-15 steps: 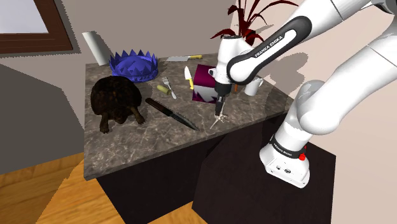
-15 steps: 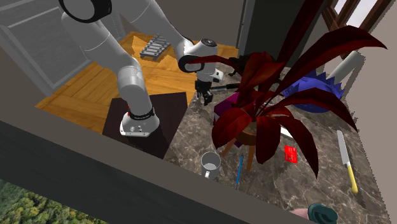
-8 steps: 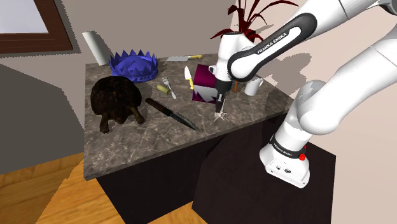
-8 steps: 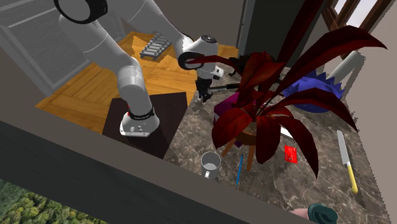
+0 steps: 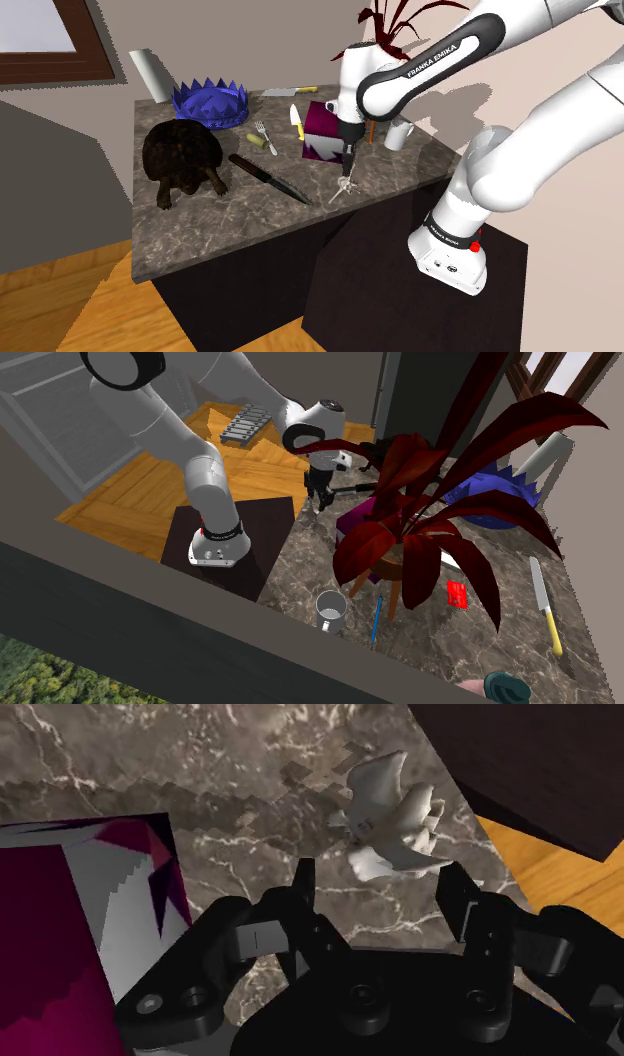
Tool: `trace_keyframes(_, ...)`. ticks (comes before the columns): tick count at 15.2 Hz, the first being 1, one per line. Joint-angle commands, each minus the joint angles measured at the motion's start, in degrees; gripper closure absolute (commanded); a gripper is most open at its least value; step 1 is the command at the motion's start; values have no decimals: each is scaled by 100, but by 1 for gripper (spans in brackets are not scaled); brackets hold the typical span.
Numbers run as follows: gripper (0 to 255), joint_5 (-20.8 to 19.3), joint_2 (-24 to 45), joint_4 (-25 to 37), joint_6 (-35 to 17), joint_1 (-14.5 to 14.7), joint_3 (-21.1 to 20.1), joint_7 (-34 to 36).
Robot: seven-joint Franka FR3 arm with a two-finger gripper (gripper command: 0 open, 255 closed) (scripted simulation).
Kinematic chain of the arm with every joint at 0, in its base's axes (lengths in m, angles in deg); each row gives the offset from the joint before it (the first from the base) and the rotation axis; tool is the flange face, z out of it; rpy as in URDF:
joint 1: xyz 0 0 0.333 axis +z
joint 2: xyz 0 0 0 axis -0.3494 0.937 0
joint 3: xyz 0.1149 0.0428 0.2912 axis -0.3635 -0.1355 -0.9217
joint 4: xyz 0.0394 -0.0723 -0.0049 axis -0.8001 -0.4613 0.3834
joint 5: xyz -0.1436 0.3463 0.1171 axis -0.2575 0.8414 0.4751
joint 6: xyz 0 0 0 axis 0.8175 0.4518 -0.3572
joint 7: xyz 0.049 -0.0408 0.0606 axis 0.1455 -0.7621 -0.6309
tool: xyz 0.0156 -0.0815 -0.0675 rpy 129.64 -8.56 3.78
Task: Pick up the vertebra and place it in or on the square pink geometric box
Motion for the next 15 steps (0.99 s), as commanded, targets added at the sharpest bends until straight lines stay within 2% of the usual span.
trace_keyframes(1,0,-550,771,480,696,335,-214,-887)
trace_keyframes(2,0,-687,927,565,841,400,-284,-1082)
trace_keyframes(9,0,-832,1306,217,111,315,-234,-1018)
trace_keyframes(15,0,-832,1306,217,111,315,-234,-1018)
